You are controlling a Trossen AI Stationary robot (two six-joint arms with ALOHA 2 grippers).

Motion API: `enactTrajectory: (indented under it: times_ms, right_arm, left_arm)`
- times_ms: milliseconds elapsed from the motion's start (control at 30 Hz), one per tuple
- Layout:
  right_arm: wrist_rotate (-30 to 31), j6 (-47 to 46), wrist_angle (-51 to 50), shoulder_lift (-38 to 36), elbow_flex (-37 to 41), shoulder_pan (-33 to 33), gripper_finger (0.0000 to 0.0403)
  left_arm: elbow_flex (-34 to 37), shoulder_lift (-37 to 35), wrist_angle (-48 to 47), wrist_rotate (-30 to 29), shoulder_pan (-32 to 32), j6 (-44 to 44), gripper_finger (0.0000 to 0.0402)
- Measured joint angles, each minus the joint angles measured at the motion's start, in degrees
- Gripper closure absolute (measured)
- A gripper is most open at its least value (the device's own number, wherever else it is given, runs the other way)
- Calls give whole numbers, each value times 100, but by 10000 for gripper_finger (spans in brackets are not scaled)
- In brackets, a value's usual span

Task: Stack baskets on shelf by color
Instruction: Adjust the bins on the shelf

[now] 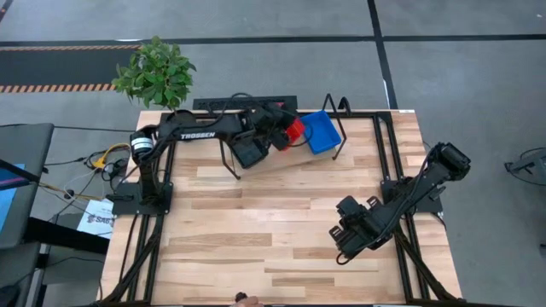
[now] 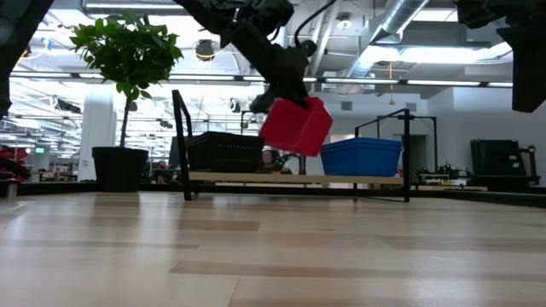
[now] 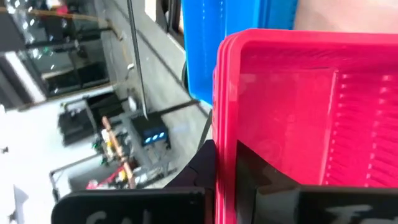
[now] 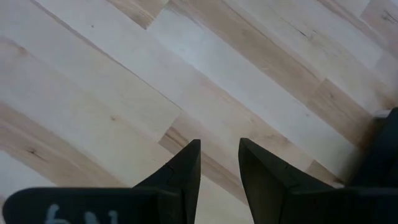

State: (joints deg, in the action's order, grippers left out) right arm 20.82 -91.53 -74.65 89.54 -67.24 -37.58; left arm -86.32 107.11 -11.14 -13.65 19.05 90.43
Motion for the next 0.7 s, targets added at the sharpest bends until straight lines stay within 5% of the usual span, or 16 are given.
enactTrajectory:
  times_ms: [433, 700]
  right_arm:
    - [0, -13, 84, 0, 0, 4, 269]
    - [4, -46, 131, 0, -1, 4, 269]
  left_arm:
    - [-1951, 357, -2989, 538, -156, -66, 401]
    - [-2543, 1231, -3454, 491, -225, 300, 401]
